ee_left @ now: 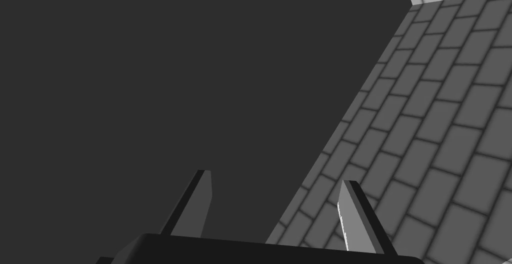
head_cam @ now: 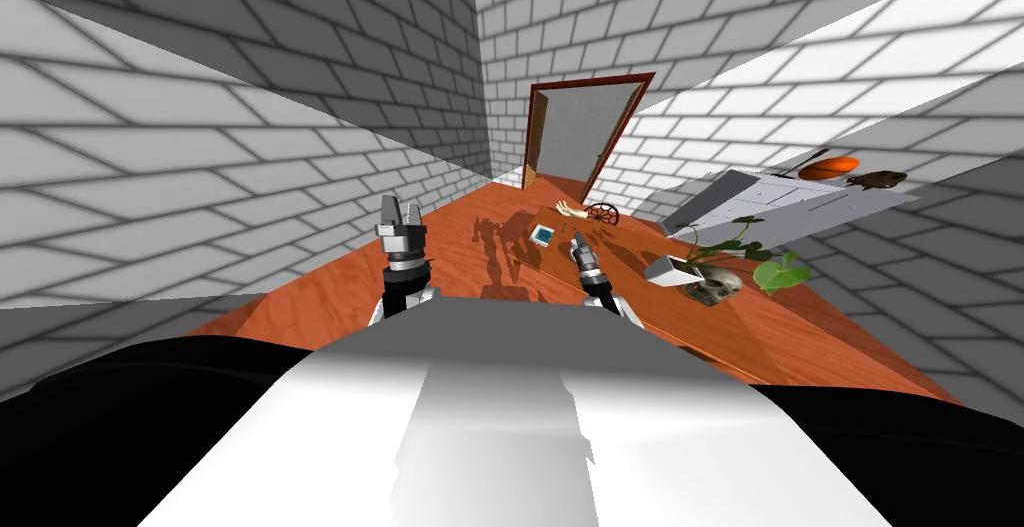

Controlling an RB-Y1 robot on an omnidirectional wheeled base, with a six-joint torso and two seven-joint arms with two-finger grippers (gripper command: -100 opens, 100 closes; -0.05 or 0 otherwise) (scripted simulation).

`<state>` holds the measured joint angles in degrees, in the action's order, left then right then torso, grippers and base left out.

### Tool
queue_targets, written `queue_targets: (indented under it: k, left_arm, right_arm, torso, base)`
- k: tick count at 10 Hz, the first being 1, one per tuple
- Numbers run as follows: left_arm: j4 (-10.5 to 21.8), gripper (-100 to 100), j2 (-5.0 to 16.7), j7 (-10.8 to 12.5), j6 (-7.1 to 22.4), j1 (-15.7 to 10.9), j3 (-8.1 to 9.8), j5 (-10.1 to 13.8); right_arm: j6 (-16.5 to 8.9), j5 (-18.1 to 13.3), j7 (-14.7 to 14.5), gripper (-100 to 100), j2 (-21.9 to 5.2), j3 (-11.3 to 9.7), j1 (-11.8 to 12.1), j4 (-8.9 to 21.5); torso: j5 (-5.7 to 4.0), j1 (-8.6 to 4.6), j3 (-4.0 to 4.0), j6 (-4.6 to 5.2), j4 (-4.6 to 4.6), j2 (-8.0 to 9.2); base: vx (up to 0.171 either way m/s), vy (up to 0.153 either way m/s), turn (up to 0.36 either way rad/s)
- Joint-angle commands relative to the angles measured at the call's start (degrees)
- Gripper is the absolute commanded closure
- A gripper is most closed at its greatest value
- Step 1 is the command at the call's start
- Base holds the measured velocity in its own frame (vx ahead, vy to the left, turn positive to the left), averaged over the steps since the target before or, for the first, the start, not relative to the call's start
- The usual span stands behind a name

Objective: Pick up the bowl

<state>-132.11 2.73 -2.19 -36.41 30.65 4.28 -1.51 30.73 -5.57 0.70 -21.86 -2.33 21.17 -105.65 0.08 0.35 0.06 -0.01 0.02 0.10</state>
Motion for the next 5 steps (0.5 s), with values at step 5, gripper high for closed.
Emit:
queue_targets:
  k: [5]
  left_arm:
    - [0.0,0,0.0,0.0,0.0,0.0,0.00,0.0]
  right_arm:
    - [0.4,-5.5,-3.5,-100,-8.3,-3.2,-2.7,10.3]
  torso:
    - [0.04,0.12,-0.01,0.02,0.00,-0.03]
  base:
    - [-0.015,0.120,0.053]
